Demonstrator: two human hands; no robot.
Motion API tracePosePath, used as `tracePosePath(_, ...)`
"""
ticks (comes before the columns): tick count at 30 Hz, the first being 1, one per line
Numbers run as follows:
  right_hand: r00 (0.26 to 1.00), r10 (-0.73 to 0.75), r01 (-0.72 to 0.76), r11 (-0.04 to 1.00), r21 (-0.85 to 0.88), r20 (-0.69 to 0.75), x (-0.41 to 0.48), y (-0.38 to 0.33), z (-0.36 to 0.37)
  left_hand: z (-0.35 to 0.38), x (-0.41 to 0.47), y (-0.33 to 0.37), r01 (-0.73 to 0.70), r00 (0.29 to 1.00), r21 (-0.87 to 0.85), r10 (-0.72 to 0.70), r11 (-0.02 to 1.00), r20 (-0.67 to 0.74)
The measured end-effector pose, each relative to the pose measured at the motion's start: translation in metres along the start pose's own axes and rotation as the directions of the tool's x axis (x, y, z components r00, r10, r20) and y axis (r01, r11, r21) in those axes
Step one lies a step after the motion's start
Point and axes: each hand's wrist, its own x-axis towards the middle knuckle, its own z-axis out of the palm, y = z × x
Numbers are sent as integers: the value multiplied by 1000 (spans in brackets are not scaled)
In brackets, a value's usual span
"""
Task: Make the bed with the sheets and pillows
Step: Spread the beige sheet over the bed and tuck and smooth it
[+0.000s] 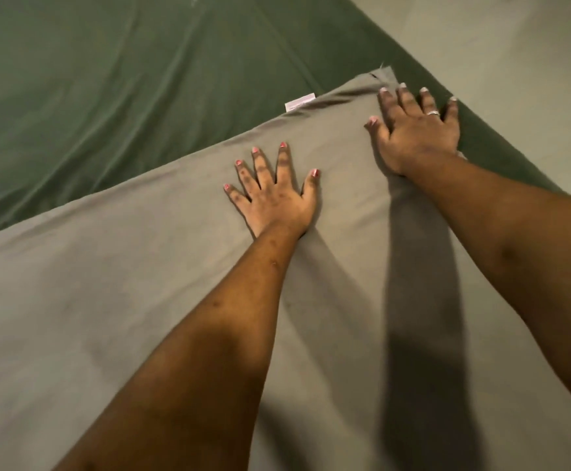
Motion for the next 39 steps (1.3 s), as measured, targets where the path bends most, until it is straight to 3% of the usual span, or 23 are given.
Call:
tracePosePath(2, 996, 93, -93, 995, -34, 12, -16, 5, -7, -9, 3, -3, -20, 997, -71, 25, 997, 69)
tracePosePath(4, 994, 107, -108, 991, -83, -20, -40, 5, -13, -25, 6, -12, -59, 981, -269, 105, 961, 160)
tracePosePath(6, 996, 17, -25, 995, -96, -83, -74, -18, -16, -45, -3, -41, -82, 978, -526, 171, 846, 122)
tracePosePath(7, 995, -41, 34, 997, -71, -94, -93, -40, -16, -55, -14, -66, -103, 985, -572, 163, 813, 54)
tracePosePath(9, 983, -164, 165, 986, 5, -77, -125, -98, -14, -71, -45, -128, -113, 994, -477, 101, 872, -51)
tracePosePath(11, 940, -338, 340, 939, 51, -45, -164, -177, -2, -85, -87, -213, -35, 997, -333, 11, 942, -75)
tracePosePath(14, 814, -581, 576, 810, 107, 12, -232, -299, 19, -109, -153, -349, 140, 988, -194, -149, 971, -30)
tracePosePath(18, 603, -787, 767, 617, 177, 133, -349, -435, 56, -125, -263, -515, 323, 946, -53, -320, 945, 57)
tracePosePath(22, 457, -872, 853, 486, 190, 178, -477, -523, 89, -128, -366, -617, 428, 904, -27, -428, 904, 0)
tracePosePath(26, 301, -932, 921, 339, 189, 204, -609, -576, 110, -134, -434, -674, 503, 858, -51, -505, 863, -90)
tracePosePath(30, 265, -928, 916, 327, 231, 261, -705, -604, 118, -137, -500, -717, 589, 794, -113, -599, 801, -109)
tracePosePath(32, 194, -943, 936, 260, 236, 270, -734, -613, 115, -143, -530, -729, 617, 768, -131, -630, 776, -117)
tracePosePath(34, 72, -954, 948, 156, 277, 292, -756, -616, 112, -145, -554, -736, 693, 699, -140, -706, 707, -110)
tracePosePath(35, 2, -957, 943, 98, 319, 289, -762, -618, 110, -145, -563, -738, 759, 623, -149, -774, 633, -113)
tracePosePath(38, -209, -959, 868, -91, 489, 192, -754, -631, 104, -147, -568, -734, 934, 238, -242, -963, 263, -128)
tracePosePath(39, -227, -962, 867, -131, 480, 149, -744, -638, 102, -150, -560, -729, 948, 166, -252, -977, 196, -135)
